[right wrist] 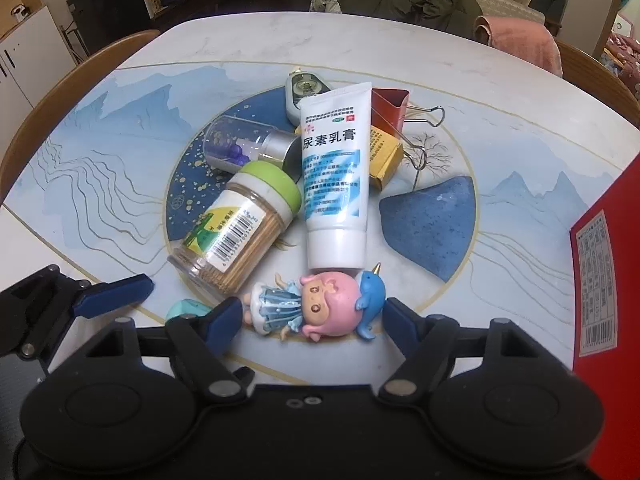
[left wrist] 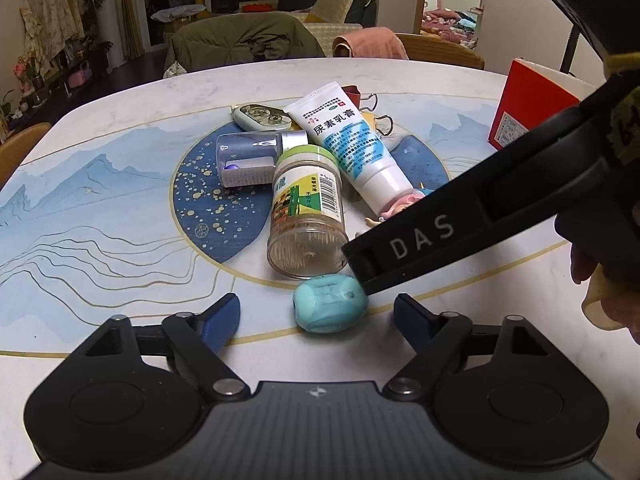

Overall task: Organize rigid objects
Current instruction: 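Close the left gripper on the teal soap while the right gripper approaches the pink figurine, then carry the teal soap with the left gripper while the right gripper carries the pink figurine to the shoebox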

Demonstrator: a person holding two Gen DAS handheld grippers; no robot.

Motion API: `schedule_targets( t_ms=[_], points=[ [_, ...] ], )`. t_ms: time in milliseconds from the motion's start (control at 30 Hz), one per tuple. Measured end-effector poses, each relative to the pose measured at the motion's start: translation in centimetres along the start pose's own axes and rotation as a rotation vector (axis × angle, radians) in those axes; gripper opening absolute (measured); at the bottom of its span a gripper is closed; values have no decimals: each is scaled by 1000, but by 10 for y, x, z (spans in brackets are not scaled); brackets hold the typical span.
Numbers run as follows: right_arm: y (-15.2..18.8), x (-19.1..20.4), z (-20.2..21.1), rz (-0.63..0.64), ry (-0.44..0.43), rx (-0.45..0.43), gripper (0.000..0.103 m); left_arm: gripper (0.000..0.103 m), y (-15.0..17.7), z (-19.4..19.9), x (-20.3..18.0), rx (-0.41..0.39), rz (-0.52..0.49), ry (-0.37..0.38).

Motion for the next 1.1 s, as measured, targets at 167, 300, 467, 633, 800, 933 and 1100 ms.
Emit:
schedule_targets(
  t_ms=[167,300,467,633,800,933,1100],
  points=[
    [0,1,0,2,4,0,75,59,-1,2,-2,-6,-19,-3],
    [2,1,3,-2,8,4,75,44,-2,4,-2,-9,-12,10],
    [7,-3,9,-25,7,0,75,39,-2,6,-1,-7,-1,23],
    [11,-11,26,-54,1,-15,75,39,-3,10,-2,-1,13,29],
    [15,-20,49,-76,5,-26,75,39,-9,22,-4,-12,23,43],
    [16,-25,70,-88,4,-45,75,39,-18,34,-7,-21,30,68],
    [15,-33,100,-100,-6,-79,75,39,-32,49,-13,-44,25,99]
  ],
)
Point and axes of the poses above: each gripper's, at about its wrist camera, not at the fingertips, and z roughly against the way its jaws point, x to its left, y to its underside, the point moved 1 cm from there along -z, roughly the way its jaws point, and after that the axes turned 9 degrees about -x, right-handed, at the moved point
